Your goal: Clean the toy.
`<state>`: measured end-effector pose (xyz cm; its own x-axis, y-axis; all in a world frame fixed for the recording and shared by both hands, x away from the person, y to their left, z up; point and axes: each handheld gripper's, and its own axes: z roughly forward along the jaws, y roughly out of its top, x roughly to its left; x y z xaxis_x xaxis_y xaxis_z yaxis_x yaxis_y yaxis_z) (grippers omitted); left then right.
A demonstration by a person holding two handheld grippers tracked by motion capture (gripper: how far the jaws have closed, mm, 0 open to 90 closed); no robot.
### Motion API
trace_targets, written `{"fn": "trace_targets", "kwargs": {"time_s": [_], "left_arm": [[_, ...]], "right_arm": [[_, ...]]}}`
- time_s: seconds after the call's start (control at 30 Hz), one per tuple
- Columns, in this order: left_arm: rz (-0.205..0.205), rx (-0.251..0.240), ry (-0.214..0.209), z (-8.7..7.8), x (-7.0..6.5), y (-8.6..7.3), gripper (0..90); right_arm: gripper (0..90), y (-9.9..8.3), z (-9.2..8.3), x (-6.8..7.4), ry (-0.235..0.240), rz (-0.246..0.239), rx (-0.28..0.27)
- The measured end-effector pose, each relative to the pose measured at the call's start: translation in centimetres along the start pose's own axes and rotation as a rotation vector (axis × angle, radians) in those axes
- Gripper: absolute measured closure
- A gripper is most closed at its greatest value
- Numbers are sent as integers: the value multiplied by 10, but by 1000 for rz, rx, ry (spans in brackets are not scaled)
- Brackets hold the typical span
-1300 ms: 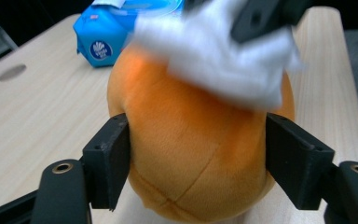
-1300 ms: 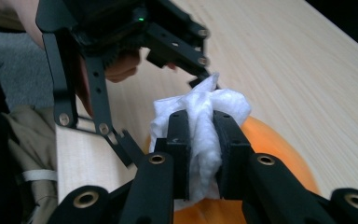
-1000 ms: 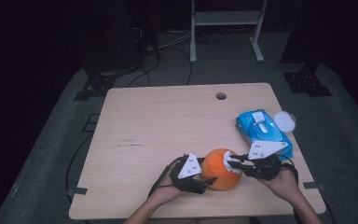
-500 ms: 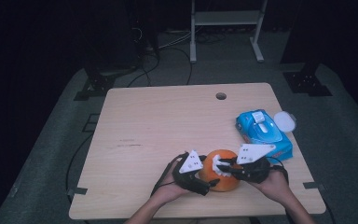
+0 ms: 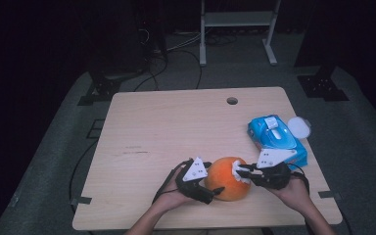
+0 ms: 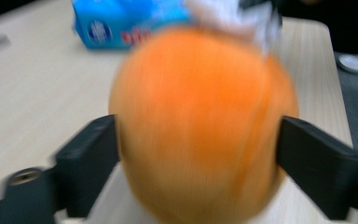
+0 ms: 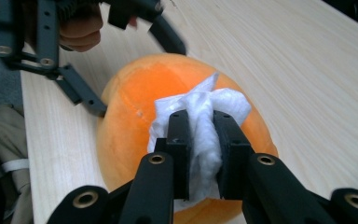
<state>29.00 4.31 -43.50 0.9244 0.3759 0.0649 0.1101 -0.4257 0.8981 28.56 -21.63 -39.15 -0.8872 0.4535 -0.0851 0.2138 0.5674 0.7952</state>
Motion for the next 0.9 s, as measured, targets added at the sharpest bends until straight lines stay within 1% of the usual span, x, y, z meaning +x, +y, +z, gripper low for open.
{"fn": "trace_targets", "kwargs": {"time_s": [0.03, 0.07, 0.1, 0.13, 0.17, 0.2, 0.27, 0.4, 0.43, 0.47, 0.5, 0.53, 0.57, 0.6, 0.63, 0.67, 0.7, 0.73, 0.77, 0.83, 0.9], "left_arm": [[0, 0, 0, 0, 0, 0, 107], [44, 16, 6, 2, -7, 4, 138], [85, 38, 22, 2, -10, 3, 169], [94, 46, 26, 1, -9, 1, 209], [74, 41, 13, 0, -6, -2, 228], [58, 40, 6, -2, -3, -5, 245], [44, 48, 4, -5, 3, -8, 274], [16, 52, -7, -8, 9, -12, 284], [18, 52, -10, -7, 9, -11, 276], [19, 50, -5, -7, 7, -8, 242], [19, 50, -5, -7, 7, -8, 191], [33, 22, -4, -6, 4, 0, 163], [33, 22, -4, -6, 4, 0, 158], [49, 12, -3, -4, 0, 3, 162], [77, 25, 4, -4, -2, 2, 198], [85, 26, 5, -4, -2, 0, 240], [85, 26, 5, -4, -2, 0, 263], [73, 36, -9, -5, 3, -4, 282], [72, 37, -12, -7, 6, -6, 304], [45, 32, -20, -9, 12, -11, 320], [25, 32, -23, -11, 17, -14, 329]], "right_arm": [[770, 3, 2, 3, 19, -1, -11], [770, 7, 6, 7, 36, -11, -14], [770, 10, 9, 11, 42, -34, -5], [770, 13, 12, 15, 37, -67, 10], [770, 15, 13, 17, 34, -81, 18], [771, 15, 13, 17, 39, -79, 17], [771, 12, 11, 12, 38, -67, 18], [771, -3, 3, -1, 4, -5, 23], [771, -6, 2, -2, 5, 11, 22], [770, -8, 1, -3, 8, 14, 15], [770, -7, 2, -1, 4, 12, 18], [770, -5, 4, 2, -1, 2, 18], [770, -2, 5, 4, 2, -6, 11], [770, 1, 7, 7, 17, -13, -2], [770, 4, 8, 10, 29, -20, -10], [770, 7, 9, 13, 39, -34, -10], [770, 9, 11, 16, 49, -42, -10], [770, 9, 12, 17, 46, -52, -3], [770, 9, 13, 18, 43, -56, 1], [770, 6, 13, 13, 53, -34, -7], [770, -1, 12, 6, 50, -9, -4]]}}
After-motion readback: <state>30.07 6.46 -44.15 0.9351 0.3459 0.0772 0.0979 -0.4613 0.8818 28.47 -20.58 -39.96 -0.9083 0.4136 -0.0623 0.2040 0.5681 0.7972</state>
